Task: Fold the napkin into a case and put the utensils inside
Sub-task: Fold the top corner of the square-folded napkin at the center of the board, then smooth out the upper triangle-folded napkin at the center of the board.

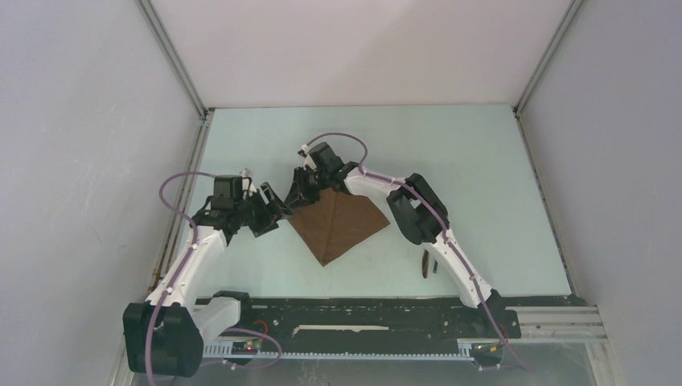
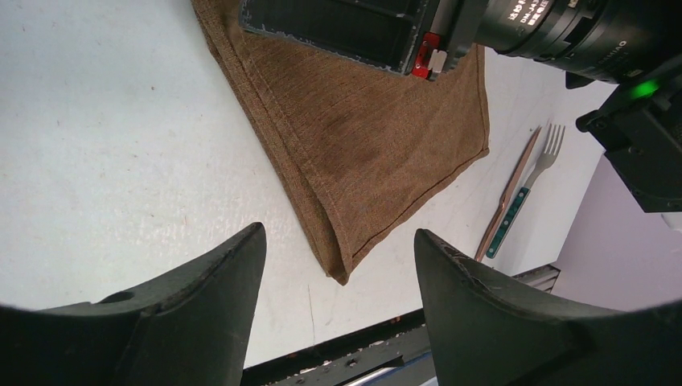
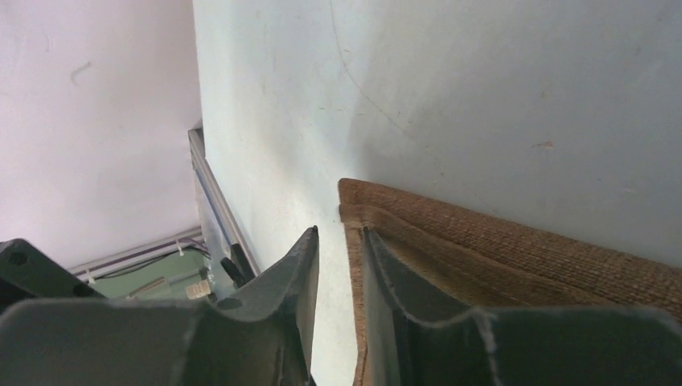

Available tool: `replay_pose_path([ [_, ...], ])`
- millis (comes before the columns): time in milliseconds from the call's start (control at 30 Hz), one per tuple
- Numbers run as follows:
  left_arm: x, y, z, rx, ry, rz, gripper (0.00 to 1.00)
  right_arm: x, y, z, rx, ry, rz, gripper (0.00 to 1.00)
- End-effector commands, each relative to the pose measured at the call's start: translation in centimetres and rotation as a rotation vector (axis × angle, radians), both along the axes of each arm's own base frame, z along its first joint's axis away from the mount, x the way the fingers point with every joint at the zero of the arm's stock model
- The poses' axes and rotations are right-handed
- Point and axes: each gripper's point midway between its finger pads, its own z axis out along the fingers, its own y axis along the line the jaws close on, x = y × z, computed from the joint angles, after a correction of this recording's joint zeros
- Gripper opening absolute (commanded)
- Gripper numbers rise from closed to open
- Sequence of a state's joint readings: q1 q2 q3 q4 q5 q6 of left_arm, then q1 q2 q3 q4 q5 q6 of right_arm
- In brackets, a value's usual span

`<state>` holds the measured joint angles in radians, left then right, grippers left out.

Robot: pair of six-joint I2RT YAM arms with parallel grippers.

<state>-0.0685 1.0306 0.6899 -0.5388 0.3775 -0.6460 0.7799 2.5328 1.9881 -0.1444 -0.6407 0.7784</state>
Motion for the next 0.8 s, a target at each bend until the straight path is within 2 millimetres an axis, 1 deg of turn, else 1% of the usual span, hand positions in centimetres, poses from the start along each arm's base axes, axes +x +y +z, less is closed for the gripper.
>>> replay_pose_path([
  [0,0.5,0.0,0.7,-0.005,-0.035,-0.006,0.73,1.0,0.5,5.6,0.109,-0.022,0.013,0.37],
  [33,0.7,0.0,0.8,-0.007,-0.039,-0.002,0.73,1.1,0.3,6.7,0.126,-0.018,0.016,0.39],
  [133,1.1,-0.3,0.9,-0.031,-0.044,0.001,0.74,1.4,-1.7,9.9,0.172,-0.015,0.008,0.47],
  [167,1.3,-0.6,0.7,-0.048,-0.04,-0.004,0.74,1.6,-2.6,11.2,0.199,-0.034,-0.002,0.5],
  [200,1.7,-1.0,0.6,-0.071,-0.035,-0.01,0.73,1.7,-3.7,11.8,0.21,-0.043,-0.015,0.53],
  [233,2.0,-1.5,0.4,-0.1,-0.027,-0.021,0.72,2.2,-4.7,12.8,0.237,-0.078,-0.026,0.56],
  [267,2.4,-2.0,0.1,-0.131,-0.011,-0.03,0.71,2.6,-5.8,13.2,0.245,-0.098,-0.032,0.58],
  [300,2.9,-2.5,-0.1,-0.159,-0.003,-0.036,0.67,3.0,-6.7,13.3,0.245,-0.112,-0.031,0.58],
  [400,4.9,-3.2,-1.0,-0.199,0.013,-0.031,0.44,5.1,-9.7,12.1,0.223,-0.113,-0.058,0.57],
  [433,5.7,-3.1,-1.5,-0.189,0.028,-0.019,0.39,5.8,-10.4,11.7,0.22,-0.113,-0.064,0.57],
  [467,6.8,-3.0,-1.7,-0.18,0.029,-0.011,0.34,6.6,-11.1,11.2,0.219,-0.122,-0.075,0.57],
  [500,7.3,-2.9,-2.6,-0.168,0.055,0.0,0.32,7.2,-11.6,10.9,0.219,-0.126,-0.085,0.58],
  [600,9.2,-2.9,-4.6,-0.17,0.112,0.026,0.18,8.5,-11.8,9.3,0.237,-0.098,-0.078,0.58],
  [667,10.2,-2.8,-5.5,-0.169,0.125,0.047,0.15,9.0,-11.6,8.7,0.244,-0.096,-0.072,0.59],
  [767,10.9,-2.7,-5.9,-0.161,0.117,0.065,0.14,9.5,-11.6,7.7,0.236,-0.097,-0.073,0.6],
])
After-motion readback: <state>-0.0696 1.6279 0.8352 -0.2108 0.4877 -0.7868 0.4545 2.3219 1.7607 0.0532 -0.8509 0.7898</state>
